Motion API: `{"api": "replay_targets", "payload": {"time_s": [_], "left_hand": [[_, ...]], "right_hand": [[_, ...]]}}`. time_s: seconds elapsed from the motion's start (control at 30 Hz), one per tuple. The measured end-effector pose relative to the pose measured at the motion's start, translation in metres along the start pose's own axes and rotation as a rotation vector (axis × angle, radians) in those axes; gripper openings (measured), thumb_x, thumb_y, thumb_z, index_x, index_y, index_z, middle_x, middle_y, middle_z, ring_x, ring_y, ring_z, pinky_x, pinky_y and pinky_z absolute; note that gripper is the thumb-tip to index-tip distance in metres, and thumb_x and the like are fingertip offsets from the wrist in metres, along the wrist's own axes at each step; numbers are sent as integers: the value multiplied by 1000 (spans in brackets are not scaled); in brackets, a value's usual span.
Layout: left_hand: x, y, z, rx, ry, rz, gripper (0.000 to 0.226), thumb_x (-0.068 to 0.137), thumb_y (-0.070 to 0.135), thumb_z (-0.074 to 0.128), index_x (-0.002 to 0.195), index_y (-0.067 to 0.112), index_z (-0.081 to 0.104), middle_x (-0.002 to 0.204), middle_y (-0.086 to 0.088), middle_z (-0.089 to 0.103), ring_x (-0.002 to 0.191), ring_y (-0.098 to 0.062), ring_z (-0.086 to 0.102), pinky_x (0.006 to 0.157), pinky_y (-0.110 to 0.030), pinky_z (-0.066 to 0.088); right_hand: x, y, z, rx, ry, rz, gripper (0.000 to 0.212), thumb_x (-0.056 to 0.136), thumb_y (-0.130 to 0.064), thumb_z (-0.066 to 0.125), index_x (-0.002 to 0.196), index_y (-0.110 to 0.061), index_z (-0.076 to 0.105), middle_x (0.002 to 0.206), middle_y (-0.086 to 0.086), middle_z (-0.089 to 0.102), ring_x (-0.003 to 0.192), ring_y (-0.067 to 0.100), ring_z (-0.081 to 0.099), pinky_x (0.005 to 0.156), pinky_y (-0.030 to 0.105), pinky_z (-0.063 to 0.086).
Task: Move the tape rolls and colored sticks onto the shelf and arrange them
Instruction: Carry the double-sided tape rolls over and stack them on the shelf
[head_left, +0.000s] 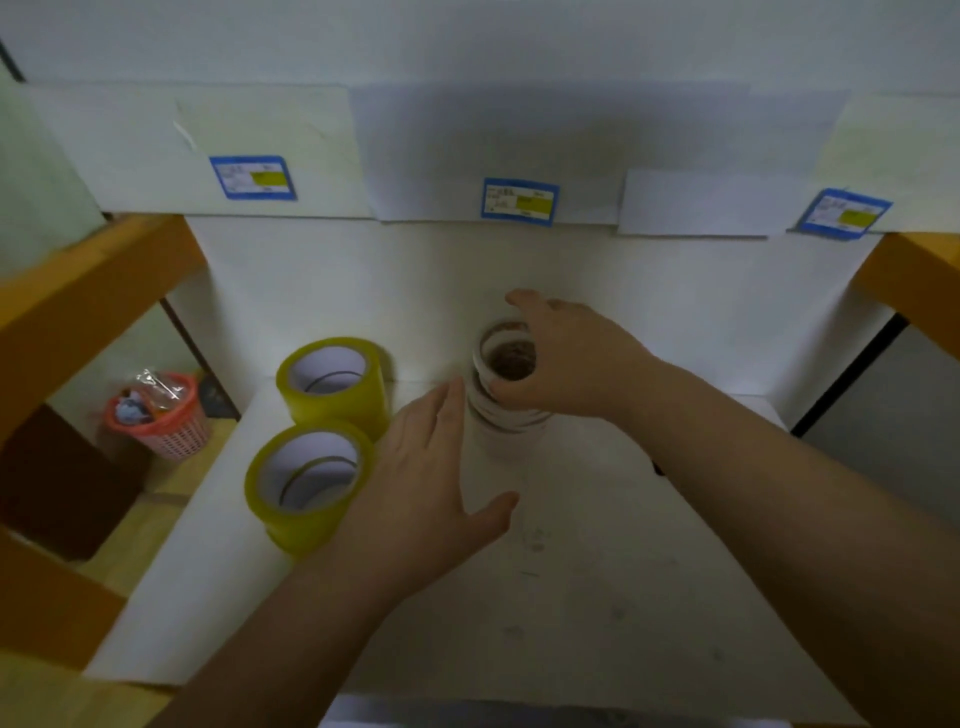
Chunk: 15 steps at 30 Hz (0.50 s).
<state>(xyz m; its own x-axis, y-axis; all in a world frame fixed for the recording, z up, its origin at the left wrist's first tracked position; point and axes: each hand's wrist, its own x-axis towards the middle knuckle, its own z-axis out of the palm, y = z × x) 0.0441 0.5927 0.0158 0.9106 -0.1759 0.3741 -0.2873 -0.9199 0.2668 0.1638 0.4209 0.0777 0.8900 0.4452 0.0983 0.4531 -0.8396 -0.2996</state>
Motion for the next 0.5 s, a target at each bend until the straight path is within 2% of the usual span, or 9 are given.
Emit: {"api": "replay_targets", "payload": {"time_s": [0.1,0.2,0.3,0.4,0.5], "left_hand": [[0,5,-8,-11,43,42,96,73,65,54,146,29,4,142,6,22,131,-15,26,107,-18,15],[0,3,-10,15,26,10,98,73,66,51,149,19,13,145,3,27,132,-15,26,107,-25,19],[3,2,-13,11,-27,-9,100,74,68,50,151,19,10,149,0,30,135,-15,21,106,-21,9],[7,2,-16,-57,-19,13,99,74,68,47,151,29,-1,154,5,18,138,-10,10,102,-10,-3],[10,-1,-17,-79,-37,20,105,76,69,46,156,25,-5,159,6,9,141,-8,0,98,-4,-14]], "right_hand": [[6,0,6,-2,-50,8,100,73,-70,67,153,-28,24,134,4,57,121,25,54,100,39,48],[4,1,13,-14,-49,12,98,75,-70,66,153,-26,26,139,5,54,125,27,51,105,41,44],[3,1,18,-57,-36,20,96,76,-71,64,153,-28,25,142,6,50,127,29,48,108,43,40],[0,3,20,-40,-49,17,101,75,-71,65,155,-30,19,151,5,41,133,29,42,111,43,36],[-9,6,19,21,-22,33,107,72,-71,67,156,-31,16,157,3,31,140,27,33,115,42,31]]}}
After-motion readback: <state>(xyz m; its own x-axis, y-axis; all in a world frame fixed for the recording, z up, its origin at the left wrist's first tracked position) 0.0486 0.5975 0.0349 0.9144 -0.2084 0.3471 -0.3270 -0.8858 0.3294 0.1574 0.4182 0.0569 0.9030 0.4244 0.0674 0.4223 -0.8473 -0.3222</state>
